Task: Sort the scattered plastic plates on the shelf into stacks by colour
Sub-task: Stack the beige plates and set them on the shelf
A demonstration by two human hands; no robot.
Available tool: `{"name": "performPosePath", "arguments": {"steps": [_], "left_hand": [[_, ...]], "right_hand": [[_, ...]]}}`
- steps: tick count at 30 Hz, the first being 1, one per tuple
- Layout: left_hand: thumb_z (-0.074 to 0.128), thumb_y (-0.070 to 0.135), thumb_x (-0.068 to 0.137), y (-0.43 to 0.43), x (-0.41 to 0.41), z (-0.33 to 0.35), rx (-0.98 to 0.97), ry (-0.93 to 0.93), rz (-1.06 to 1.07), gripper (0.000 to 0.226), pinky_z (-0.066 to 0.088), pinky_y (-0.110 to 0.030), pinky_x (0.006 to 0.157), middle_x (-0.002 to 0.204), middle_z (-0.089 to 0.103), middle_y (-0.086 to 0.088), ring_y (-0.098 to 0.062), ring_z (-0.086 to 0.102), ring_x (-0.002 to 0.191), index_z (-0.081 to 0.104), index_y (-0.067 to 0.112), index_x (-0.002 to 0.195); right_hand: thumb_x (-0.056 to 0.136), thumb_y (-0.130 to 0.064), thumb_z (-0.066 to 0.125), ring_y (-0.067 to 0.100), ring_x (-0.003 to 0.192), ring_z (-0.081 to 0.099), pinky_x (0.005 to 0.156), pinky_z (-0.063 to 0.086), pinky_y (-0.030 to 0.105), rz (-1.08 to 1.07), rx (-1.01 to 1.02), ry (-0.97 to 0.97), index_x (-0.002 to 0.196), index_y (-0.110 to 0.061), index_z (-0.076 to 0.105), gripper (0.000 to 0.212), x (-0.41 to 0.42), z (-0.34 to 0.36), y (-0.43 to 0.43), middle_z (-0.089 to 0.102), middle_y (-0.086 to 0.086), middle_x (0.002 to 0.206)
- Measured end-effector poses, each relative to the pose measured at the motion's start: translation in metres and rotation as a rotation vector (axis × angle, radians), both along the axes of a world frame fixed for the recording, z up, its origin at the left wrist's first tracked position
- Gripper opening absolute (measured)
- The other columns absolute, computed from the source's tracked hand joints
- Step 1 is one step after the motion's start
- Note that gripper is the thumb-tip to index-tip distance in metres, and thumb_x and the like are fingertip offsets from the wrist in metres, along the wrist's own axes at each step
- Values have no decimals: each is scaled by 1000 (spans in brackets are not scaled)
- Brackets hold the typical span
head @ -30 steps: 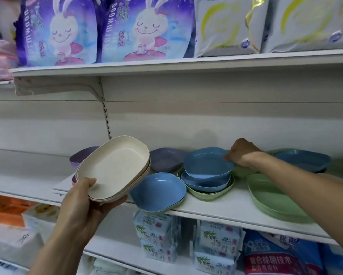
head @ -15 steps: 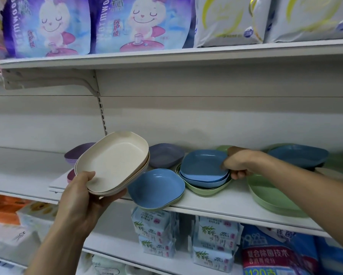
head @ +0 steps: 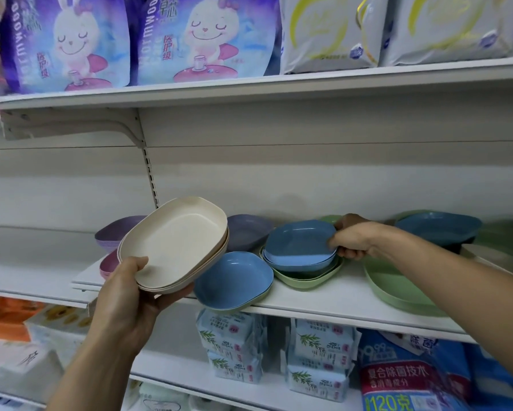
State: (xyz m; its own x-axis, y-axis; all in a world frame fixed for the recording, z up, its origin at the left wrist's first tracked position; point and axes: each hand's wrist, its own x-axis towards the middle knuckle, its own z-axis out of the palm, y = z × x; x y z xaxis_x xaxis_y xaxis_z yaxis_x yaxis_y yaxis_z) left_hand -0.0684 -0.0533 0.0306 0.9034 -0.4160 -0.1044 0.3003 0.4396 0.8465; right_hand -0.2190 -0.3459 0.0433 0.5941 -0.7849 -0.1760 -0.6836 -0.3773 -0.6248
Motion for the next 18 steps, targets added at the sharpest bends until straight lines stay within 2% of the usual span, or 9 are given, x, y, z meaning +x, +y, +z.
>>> {"name": "performPosePath", "arguments": {"steps": [3,5,7,8,9,11,13,15,18], "left_hand": [[39,10,100,0,-4,2,-3,3,-21,15,57,-45,51,99,59,-11,-33,61,85,50,18,92],[39,11,100,0,-7,2,-11,12,-40,15,58,-45,49,101,59,-12,-34,61,86,50,17,93],[38,12,99,1,-8,2,-14,21,-68,14,58,-47,50,105,60,-14,-35,61,89,51,15,95],[38,12,99,0,-9,1,-6,23,-82,14,58,-48,51,106,60,-15,-36,61,91,51,13,96],[38,12,99,-1,-11,0,6,22,-98,14,59,-49,51,107,60,-15,-37,61,92,52,12,96],[38,11,98,-7,-16,-2,34,13,-131,14,59,-48,49,107,61,-16,-37,61,92,52,10,97],[38,11,97,-14,-22,-5,68,-9,-167,15,58,-47,47,108,61,-16,-37,61,91,53,9,99],[39,12,97,-21,-27,-6,100,-21,-191,17,58,-48,49,109,61,-17,-37,61,92,53,7,107],[41,16,98,-31,-31,-8,109,-37,-223,27,59,-49,52,113,62,-16,-36,63,94,49,9,123]], "right_hand": [[83,-10,62,13,36,36,36,26,16,21,2,74,84,-7,59,4,1,-8,1,48,4,54],[83,-22,65,17,50,45,44,34,20,44,-39,184,87,-9,58,15,-2,-5,5,56,6,67],[87,-37,63,22,82,57,66,42,26,55,-209,289,113,-9,54,39,-6,2,9,62,11,103],[90,-44,59,25,99,56,76,42,29,36,-311,282,125,-8,46,52,-8,6,13,58,12,119],[92,-50,52,26,106,53,80,41,30,22,-356,198,131,-10,42,57,-9,10,17,54,11,127],[94,-58,40,23,99,55,76,40,30,53,-283,-90,128,-18,46,53,-6,18,31,58,7,117],[95,-59,33,15,69,56,60,39,26,135,-68,-314,117,-19,56,51,0,23,49,60,3,84],[96,-59,31,11,47,44,46,33,21,229,46,-399,109,-17,62,54,5,22,63,54,1,63],[97,-57,31,11,44,41,43,32,21,290,99,-411,107,-14,65,56,0,18,73,52,2,59]]}}
